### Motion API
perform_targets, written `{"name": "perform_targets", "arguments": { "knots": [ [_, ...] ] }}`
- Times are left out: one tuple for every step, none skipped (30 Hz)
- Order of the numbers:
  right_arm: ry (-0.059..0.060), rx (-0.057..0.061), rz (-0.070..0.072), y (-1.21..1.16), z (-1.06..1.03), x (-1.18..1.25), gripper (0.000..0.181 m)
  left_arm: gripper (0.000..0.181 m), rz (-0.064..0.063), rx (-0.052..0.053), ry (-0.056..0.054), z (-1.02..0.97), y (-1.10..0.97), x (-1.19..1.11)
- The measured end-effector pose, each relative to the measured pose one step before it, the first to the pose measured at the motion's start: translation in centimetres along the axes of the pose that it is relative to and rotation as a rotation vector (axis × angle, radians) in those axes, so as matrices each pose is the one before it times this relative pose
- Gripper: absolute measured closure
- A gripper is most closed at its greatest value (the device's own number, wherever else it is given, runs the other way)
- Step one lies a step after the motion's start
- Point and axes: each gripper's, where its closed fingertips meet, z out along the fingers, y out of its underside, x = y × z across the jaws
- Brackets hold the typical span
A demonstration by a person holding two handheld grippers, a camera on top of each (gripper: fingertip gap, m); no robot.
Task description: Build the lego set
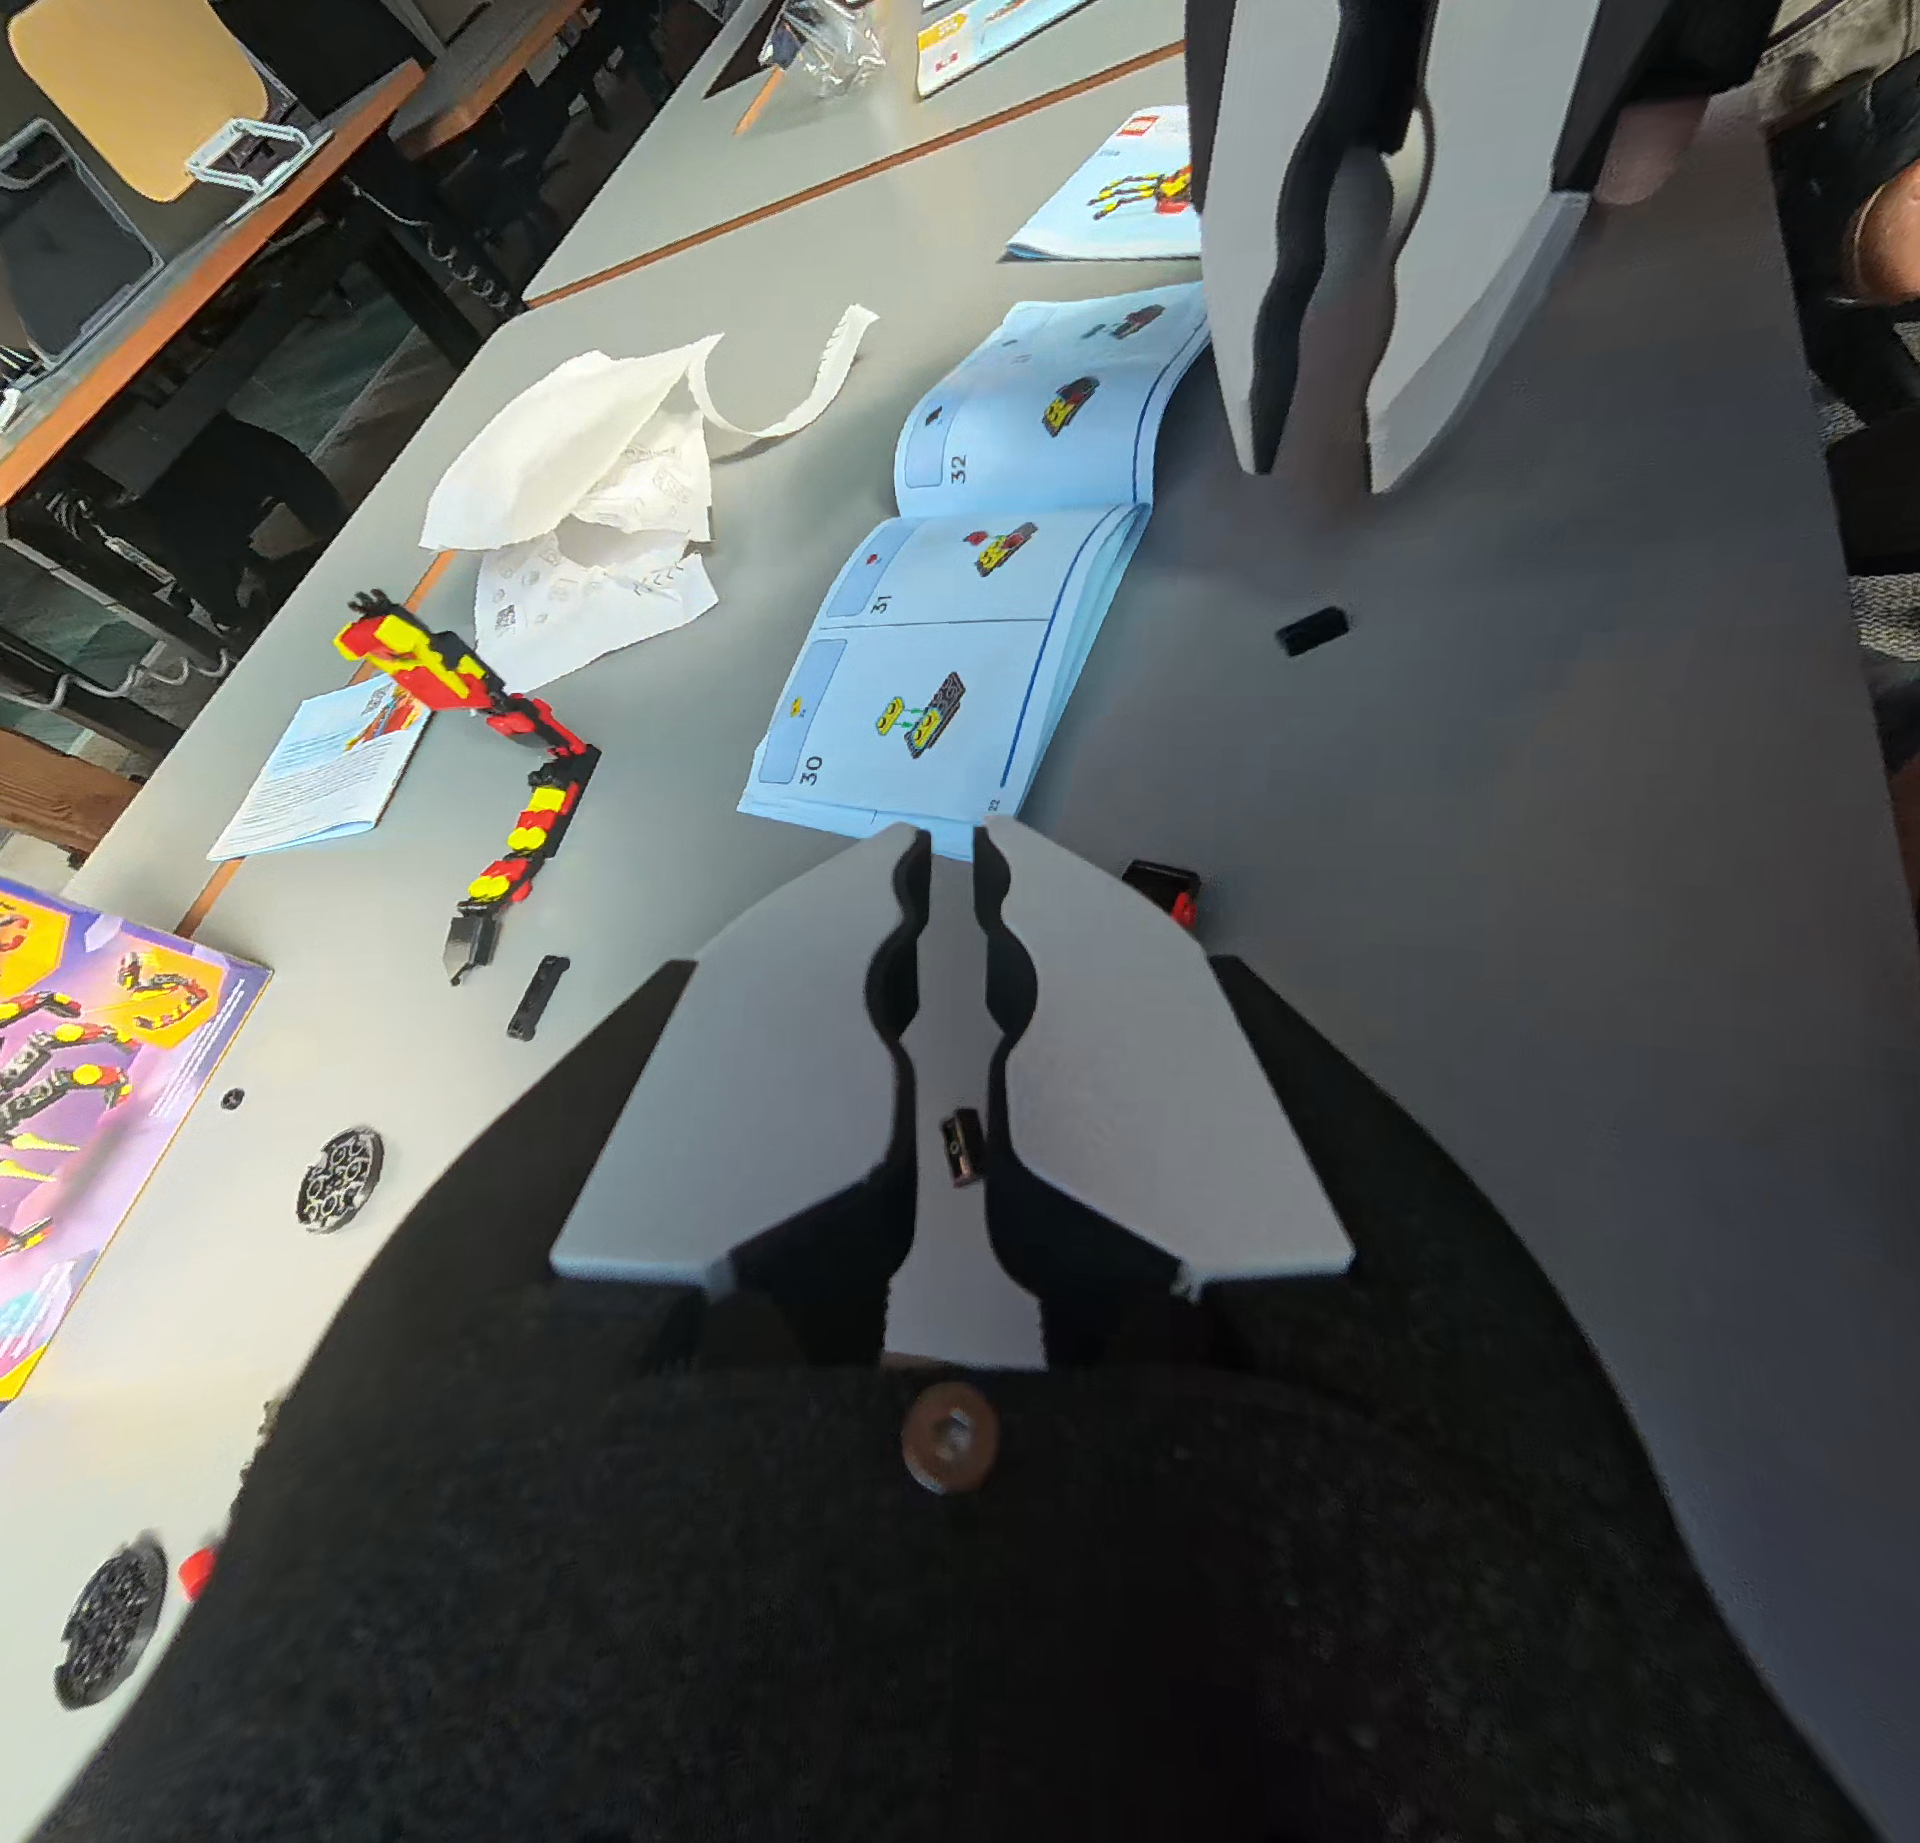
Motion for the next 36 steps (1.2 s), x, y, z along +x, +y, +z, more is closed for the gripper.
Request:
{"name": "perform_targets", "arguments": {
  "knots": [
    [0.0083, 0.05, 0.0076, 0.188, -0.533, 0.268, 0.154, 0.174, 0.0039, 0.002, 0.0228, 0.349, -0.334, 0.505],
    [0.0045, 0.0288, -0.0026, 0.459, -0.366, 0.194, 0.157, 0.174, 0.0022, -0.0005, 0.0247, 0.436, -0.285, 0.594],
    [0.0147, 0.0196, -0.0284, 0.517, -0.143, 0.194, 0.16, 0.174, -0.0028, -0.006, 0.025, 0.529, -0.195, 0.644],
    [0.0095, 0.0066, -0.0231, 0.576, 0.117, -0.007, 0.166, 0.174, -0.0067, -0.0127, 0.0334, 0.616, -0.113, 0.823],
    [-0.0226, -0.0153, -0.0019, 0.538, 0.37, -0.435, 0.168, 0.173, -0.007, -0.0155, 0.0412, 0.676, -0.088, 0.982],
    [-0.0089, 0.0063, 0.0218, 0.014, 0.504, -0.214, 0.168, 0.173, -0.0042, -0.0172, 0.0323, 0.696, -0.061, 0.881],
    [-0.0073, 0.017, 0.0325, -0.205, 0.532, -0.171, 0.17, 0.173, 0.0017, -0.0208, 0.0204, 0.65, 0.004, 0.671],
    [-0.0151, 0.018, 0.0248, -0.262, 0.477, -0.302, 0.17, 0.173, 0.0062, -0.0217, 0.0179, 0.553, 0.021, 0.564],
    [-0.0028, 0.0199, 0.0098, -0.279, 0.371, -0.194, 0.17, 0.173, 0.0085, -0.0171, 0.0127, 0.386, -0.025, 0.398],
    [0.0273, 0.0185, 0.0153, -0.3, 0.302, 0.194, 0.17, 0.173, 0.0109, -0.0097, -0.0034, 0.186, -0.062, 0.072],
    [0.0239, 0.0095, 0.0244, -0.231, 0.275, 0.173, 0.169, 0.173, 0.0118, -0.0033, -0.0177, 0.011, -0.077, -0.219],
    [0.0079, 0.011, 0.0075, -0.212, 0.232, -0.069, 0.167, 0.173, 0.008, 0.0009, -0.0172, -0.088, -0.06, -0.313],
    [0.0102, -0.0018, 0.0018, -0.055, 0.278, -0.047, 0.167, 0.173, -0.003, 0.0035, -0.0095, -0.135, -0.035, -0.305],
    [-0.0024, -0.0107, -0.0028, 0.069, 0.344, -0.232, 0.166, 0.173, -0.0145, 0.0055, -0.0022, -0.138, -0.031, -0.234],
    [0.0015, -0.0176, -0.0083, 0.186, 0.376, -0.188, 0.164, 0.173, -0.0209, 0.0071, 0.0034, -0.121, -0.011, -0.149],
    [0.0212, 0.0038, -0.0156, -0.104, 0.204, 0.065, 0.166, 0.173, -0.0222, 0.0072, 0.006, -0.098, -0.009, -0.084],
    [0.0133, -0.0016, -0.0117, -0.047, 0.11, 0.027, 0.169, 0.173, -0.0184, 0.007, 0.0027, -0.09, -0.009, -0.077],
    [-0.0029, 0.0014, 0.0018, -0.091, 0.086, -0.073, 0.171, 0.173, -0.0106, 0.0061, -0.0024, -0.083, 0.002, -0.085],
    [-0.0074, 0.0091, 0.0188, -0.152, 0.104, 0.022, 0.172, 0.173, -0.0021, 0.003, -0.0059, -0.06, 0.014, -0.089],
    [-0.0174, 0.0229, 0.0347, -0.267, 0.03, 0.057, 0.173, 0.173, 0.005, 0.0019, -0.0094, -0.057, 0.009, -0.112],
    [-0.039, 0.0467, 0.0514, -0.607, -0.182, -0.09, 0.173, 0.173, 0.0116, 0.0062, -0.0111, -0.053, -0.072, -0.133],
    [-0.054, 0.0694, 0.0593, -0.982, -0.392, -0.246, 0.172, 0.172, 0.0182, 0.0155, -0.0107, -0.052, -0.223, -0.121],
    [-0.0618, 0.0804, 0.0614, -1.172, -0.502, -0.314, 0.172, 0.171, 0.0256, 0.0273, -0.0121, -0.083, -0.394, -0.144],
    [-0.0809, 0.0789, 0.0645, -1.235, -0.534, -0.537, 0.173, 0.17, 0.0317, 0.0346, -0.017, -0.113, -0.496, -0.22],
    [-0.0986, 0.081, 0.0736, -1.309, -0.526, -0.741, 0.173, 0.169, 0.0348, 0.0337, -0.0209, -0.095, -0.516, -0.311],
    [-0.1018, 0.0666, 0.0766, -1.157, -0.431, -0.766, 0.173, 0.168, 0.0378, 0.0333, -0.0165, -0.086, -0.544, -0.315],
    [-0.0975, 0.0471, 0.0664, -0.858, -0.318, -0.739, 0.173, 0.167, 0.0379, 0.0428, -0.0081, -0.08, -0.689, -0.266],
    [-0.0833, 0.0253, 0.0584, -0.571, -0.195, -0.575, 0.173, 0.166, 0.0351, 0.0546, 0.0042, -0.101, -0.877, -0.155],
    [-0.0593, 0.013, 0.0429, -0.361, -0.091, -0.366, 0.173, 0.164, 0.0325, 0.059, 0.0265, -0.101, -0.96, 0.101],
    [-0.0386, -0.0031, 0.0285, -0.142, -0.016, -0.196, 0.173, 0.163, 0.0271, 0.051, 0.0412, -0.038, -0.859, 0.265],
    [-0.0349, -0.0123, 0.0169, 0.016, 0.044, -0.254, 0.173, 0.161, 0.0224, 0.0311, 0.0405, 0.029, -0.566, 0.24],
    [-0.0274, -0.0158, 0.014, 0.082, 0.12, -0.269, 0.173, 0.16, 0.0216, 0.0085, 0.029, 0.123, -0.24, 0.093],
    [-0.0259, -0.0225, 0.008, 0.195, 0.18, -0.323, 0.173, 0.161, 0.0197, -0.0077, 0.0104, 0.164, 0.026, -0.134],
    [-0.0195, -0.0259, 0.0047, 0.238, 0.216, -0.262, 0.173, 0.161, 0.0166, -0.0081, 0.0093, 0.182, 0.074, -0.093],
    [-0.0078, -0.0215, 0.0016, 0.206, 0.233, -0.081, 0.173, 0.161, 0.0123, 0.0057, 0.0283, 0.151, -0.11, 0.273],
    [0.0004, -0.0182, 0.0055, 0.152, 0.204, 0.099, 0.173, 0.161, 0.0042, 0.0201, 0.036, 0.099, -0.336, 0.455]
  ]
}}
